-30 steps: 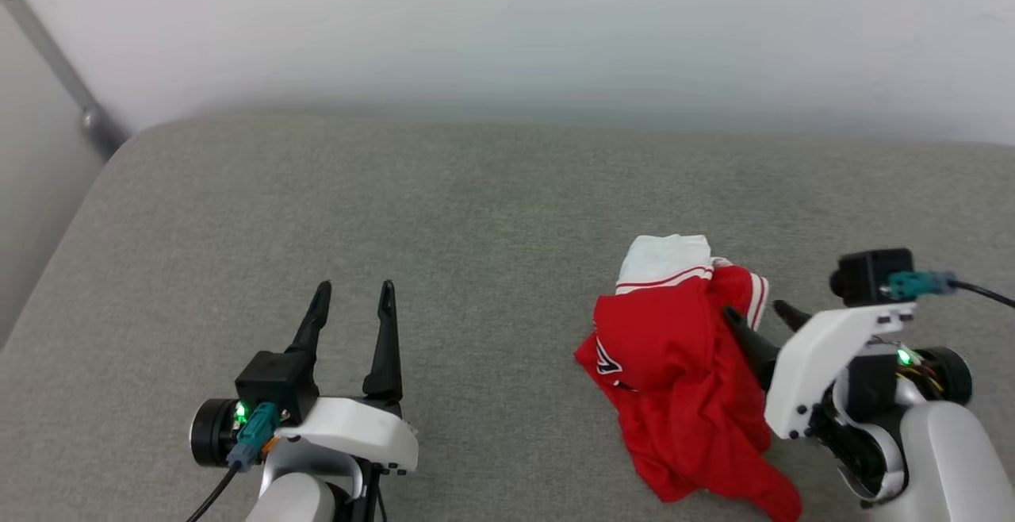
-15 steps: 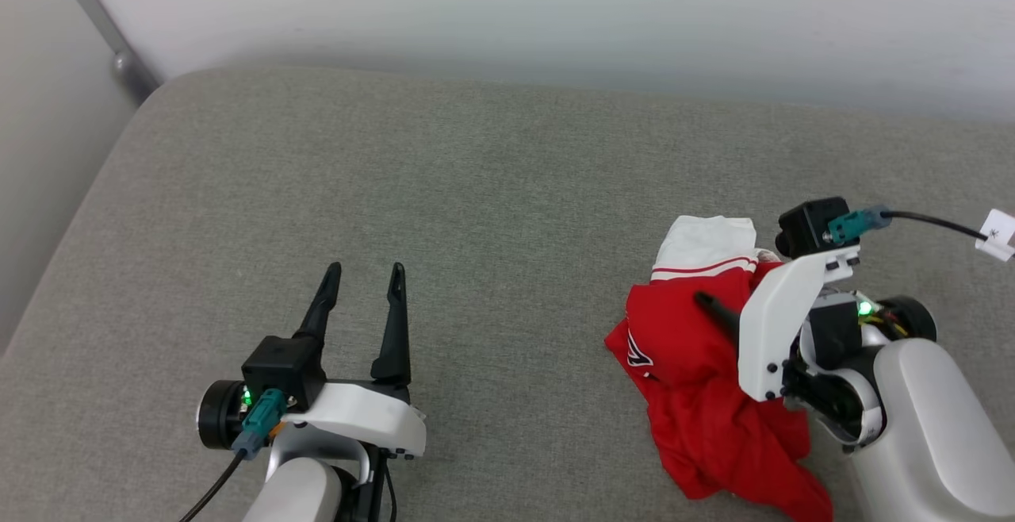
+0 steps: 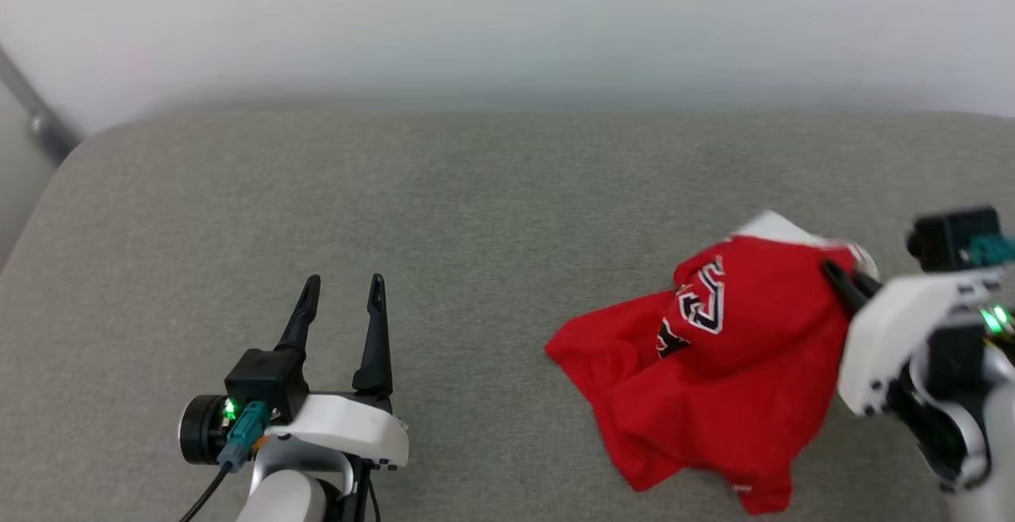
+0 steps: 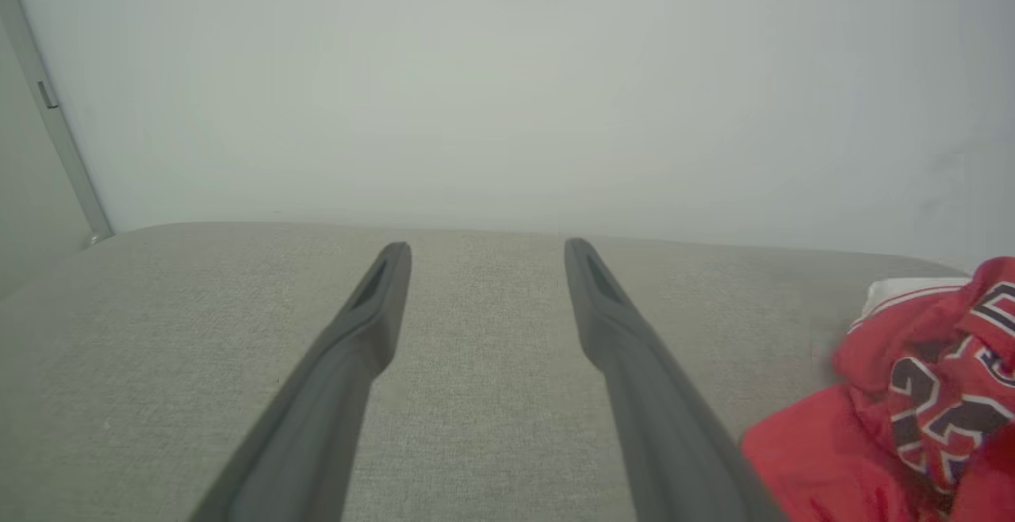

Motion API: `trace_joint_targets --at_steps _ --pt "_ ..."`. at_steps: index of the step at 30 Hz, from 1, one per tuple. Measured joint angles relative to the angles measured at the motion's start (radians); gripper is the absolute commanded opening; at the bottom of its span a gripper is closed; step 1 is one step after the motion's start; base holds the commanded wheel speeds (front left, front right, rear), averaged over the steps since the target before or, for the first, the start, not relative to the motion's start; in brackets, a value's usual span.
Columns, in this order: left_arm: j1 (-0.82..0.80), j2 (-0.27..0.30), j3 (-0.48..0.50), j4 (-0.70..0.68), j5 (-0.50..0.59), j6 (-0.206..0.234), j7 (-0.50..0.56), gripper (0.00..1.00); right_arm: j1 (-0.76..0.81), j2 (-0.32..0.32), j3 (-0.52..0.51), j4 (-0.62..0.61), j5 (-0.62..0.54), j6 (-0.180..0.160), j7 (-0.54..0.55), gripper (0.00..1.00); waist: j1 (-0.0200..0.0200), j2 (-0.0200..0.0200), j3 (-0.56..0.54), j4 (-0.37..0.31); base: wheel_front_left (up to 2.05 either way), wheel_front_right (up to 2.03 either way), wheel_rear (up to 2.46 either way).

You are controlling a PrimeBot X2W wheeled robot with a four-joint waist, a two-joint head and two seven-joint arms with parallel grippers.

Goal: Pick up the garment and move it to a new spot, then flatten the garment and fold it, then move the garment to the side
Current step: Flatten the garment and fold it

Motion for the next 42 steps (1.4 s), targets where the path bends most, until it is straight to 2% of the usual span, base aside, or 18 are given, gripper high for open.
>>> trace_joint_targets --at_steps 6,10,11,12,13,18,19,26,35,36,42 --pt "0.011 0.004 0.002 0.005 0.000 0.000 0.000 1.00 0.241 0.074 -0.186 -0.034 -0.041 0.000 0.015 0.00 0.0000 0.0000 -0.019 -0.048 0.00 0.00 0.00" --pt "0.013 0.006 0.001 0.013 -0.002 -0.001 0.000 1.00 0.360 0.125 -0.276 0.039 -0.051 0.000 0.010 0.00 0.0000 0.0000 -0.027 -0.060 0.00 0.00 0.00" --pt "0.013 0.007 0.001 0.015 -0.003 -0.001 0.000 1.00 0.381 0.133 -0.285 0.068 -0.055 0.000 -0.002 0.33 -0.0001 0.0000 -0.029 -0.062 0.00 0.00 0.00" --pt "0.014 0.007 0.000 0.019 -0.006 -0.001 0.002 1.00 0.393 0.141 -0.290 0.098 -0.055 0.000 -0.015 0.55 0.0000 0.0000 -0.029 -0.064 0.00 0.00 0.00" --pt "0.016 0.008 0.000 0.023 -0.009 -0.001 0.005 1.00 0.399 0.147 -0.291 0.123 -0.052 0.000 -0.034 1.00 0.0000 0.0000 -0.030 -0.066 0.00 0.00 0.00" --pt "0.028 0.012 -0.002 0.028 -0.011 0.003 0.011 1.00 0.363 0.158 -0.338 0.163 -0.057 0.000 -0.222 1.00 0.0000 0.0000 -0.040 -0.078 0.00 0.00 0.00" --pt "0.041 0.013 -0.005 0.030 -0.012 0.009 0.015 1.00 0.328 0.158 -0.376 0.154 -0.093 0.000 -0.349 1.00 0.0000 0.0000 -0.056 -0.081 0.00 0.00 0.00" --pt "0.059 0.021 -0.007 0.027 -0.019 0.012 0.024 1.00 0.308 0.159 -0.383 0.097 -0.146 0.000 -0.530 1.00 0.0000 0.0000 -0.091 -0.074 0.00 0.00 0.00" --pt "0.092 0.032 -0.009 0.024 -0.026 0.026 0.036 1.00 0.318 0.160 -0.181 -0.020 -0.173 0.000 -0.603 1.00 -0.0001 0.0000 -0.118 -0.075 0.00 0.00 0.00" --pt "0.098 0.039 -0.012 0.025 -0.026 0.027 0.044 1.00 0.333 0.160 -0.121 -0.055 -0.178 0.000 -0.606 1.00 0.0000 0.0000 -0.121 -0.081 0.00 0.00 0.00" --pt "0.097 0.048 -0.035 0.035 -0.019 0.025 0.069 1.00 0.353 0.160 -0.058 -0.105 -0.181 0.000 -0.584 1.00 -0.0001 0.0000 -0.123 -0.098 0.00 0.00 0.00"
